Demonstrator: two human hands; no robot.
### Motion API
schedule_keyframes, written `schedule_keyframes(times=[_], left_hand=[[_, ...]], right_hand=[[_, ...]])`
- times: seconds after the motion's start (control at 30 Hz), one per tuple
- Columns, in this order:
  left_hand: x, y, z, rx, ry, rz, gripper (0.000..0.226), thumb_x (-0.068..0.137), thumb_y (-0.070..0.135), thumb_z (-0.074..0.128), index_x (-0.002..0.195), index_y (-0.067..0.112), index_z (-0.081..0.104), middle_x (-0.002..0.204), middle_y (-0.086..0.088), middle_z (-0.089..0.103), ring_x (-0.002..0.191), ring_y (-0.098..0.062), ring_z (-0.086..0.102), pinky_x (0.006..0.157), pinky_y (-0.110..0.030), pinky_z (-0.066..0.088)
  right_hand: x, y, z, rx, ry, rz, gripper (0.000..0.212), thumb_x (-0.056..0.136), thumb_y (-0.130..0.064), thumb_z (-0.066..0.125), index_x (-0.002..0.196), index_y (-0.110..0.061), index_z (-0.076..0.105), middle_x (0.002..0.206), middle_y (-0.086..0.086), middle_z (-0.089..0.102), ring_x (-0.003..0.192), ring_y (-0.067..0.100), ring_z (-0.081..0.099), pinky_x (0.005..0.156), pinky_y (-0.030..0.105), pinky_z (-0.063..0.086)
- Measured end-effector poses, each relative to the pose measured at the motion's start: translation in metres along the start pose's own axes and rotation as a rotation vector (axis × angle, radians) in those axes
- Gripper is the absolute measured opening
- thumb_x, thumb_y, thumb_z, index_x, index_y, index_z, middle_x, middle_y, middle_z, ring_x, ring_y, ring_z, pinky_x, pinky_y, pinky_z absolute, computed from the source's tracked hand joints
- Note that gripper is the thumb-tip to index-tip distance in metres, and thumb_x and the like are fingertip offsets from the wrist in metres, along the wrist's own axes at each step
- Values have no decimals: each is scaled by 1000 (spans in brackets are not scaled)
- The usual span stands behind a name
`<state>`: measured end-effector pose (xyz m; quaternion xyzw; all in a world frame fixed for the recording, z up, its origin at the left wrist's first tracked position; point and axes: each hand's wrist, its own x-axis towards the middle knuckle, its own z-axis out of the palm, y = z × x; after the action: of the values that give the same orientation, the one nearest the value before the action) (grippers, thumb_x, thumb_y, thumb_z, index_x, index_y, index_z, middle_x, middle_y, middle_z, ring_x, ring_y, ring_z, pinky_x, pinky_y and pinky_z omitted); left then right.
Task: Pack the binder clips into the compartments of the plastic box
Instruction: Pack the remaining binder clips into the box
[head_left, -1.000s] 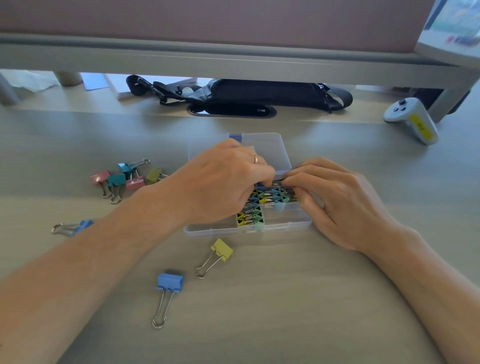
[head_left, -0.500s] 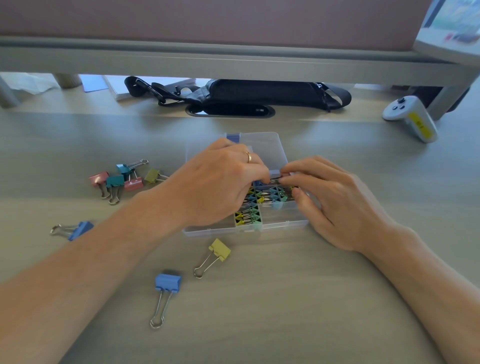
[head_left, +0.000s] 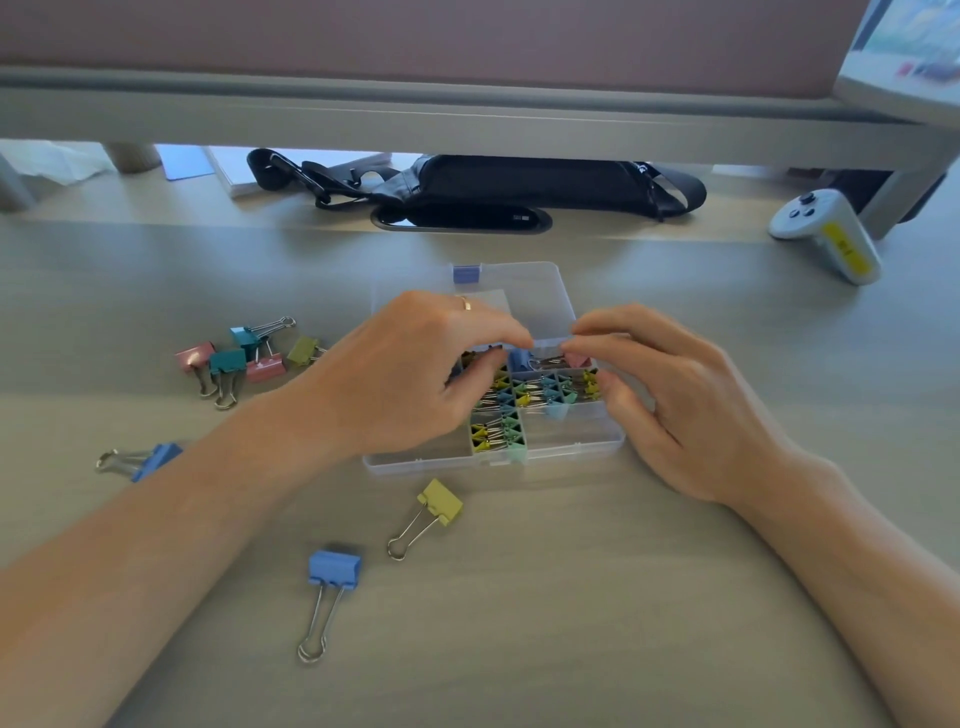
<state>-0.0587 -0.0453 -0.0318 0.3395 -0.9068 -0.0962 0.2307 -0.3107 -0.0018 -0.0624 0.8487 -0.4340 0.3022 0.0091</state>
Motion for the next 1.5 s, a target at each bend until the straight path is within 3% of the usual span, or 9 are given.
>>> schedule_keyframes(times=[0.13, 0.3, 0.63, 0.8, 1.0, 1.13, 1.3, 1.5], left_hand=[[-6, 0, 0, -7, -43, -12, 29, 96, 15, 66, 123, 22, 75, 124, 11, 72, 107, -2, 67, 96, -16, 50], [-2, 2, -7, 14, -78, -10, 28, 98, 17, 62, 121, 26, 76, 121, 16, 72, 106, 1, 63, 90, -3, 40], [-6, 3, -3, 39, -87, 12, 27, 99, 20, 60, 121, 25, 76, 118, 13, 71, 107, -4, 61, 93, -28, 49], [-9, 5, -4, 32, -95, 14, 28, 101, 19, 58, 124, 22, 74, 120, 11, 70, 108, -7, 61, 94, -27, 47], [-12, 4, -1, 37, -113, 15, 32, 103, 31, 50, 125, 27, 73, 130, 15, 63, 118, -5, 54, 104, -26, 38], [-12, 3, -3, -58, -114, -23, 31, 104, 29, 50, 125, 26, 73, 127, 17, 65, 119, 2, 53, 102, -15, 37], [-11, 2, -3, -116, -98, -70, 31, 106, 25, 51, 131, 29, 69, 126, 19, 64, 121, 4, 52, 103, -17, 39], [-9, -1, -3, -66, -155, -88, 37, 106, 32, 44, 139, 33, 62, 138, 23, 56, 127, 9, 44, 104, -7, 28]], right_hand=[[0, 3, -1, 26, 7, 25, 32, 104, -14, 44, 117, -4, 72, 120, 6, 63, 104, 20, 63, 88, 37, 53], [-1, 4, 3, -1, -21, 29, 35, 103, -16, 45, 119, -2, 73, 119, 6, 65, 105, 20, 64, 90, 37, 54], [-1, 1, 2, 7, -48, 32, 40, 102, -19, 44, 122, -2, 75, 120, 6, 65, 103, 20, 62, 88, 40, 55], [-2, -1, 1, -10, -50, 22, 40, 102, -18, 44, 121, -1, 74, 120, 8, 64, 104, 21, 62, 89, 40, 56], [-1, -1, 4, -33, -55, 22, 39, 102, -18, 46, 121, 0, 74, 119, 8, 62, 108, 23, 59, 94, 38, 53], [-1, -2, 3, -45, -80, 30, 41, 102, -21, 45, 124, -2, 73, 120, 8, 59, 111, 22, 58, 98, 35, 51], [-1, -2, 4, -48, -93, 36, 42, 102, -23, 44, 127, -2, 72, 122, 8, 57, 114, 22, 57, 103, 28, 47], [-2, 0, 3, -36, -81, 34, 42, 103, -23, 45, 131, -3, 69, 124, 8, 55, 114, 22, 55, 99, 36, 51]])
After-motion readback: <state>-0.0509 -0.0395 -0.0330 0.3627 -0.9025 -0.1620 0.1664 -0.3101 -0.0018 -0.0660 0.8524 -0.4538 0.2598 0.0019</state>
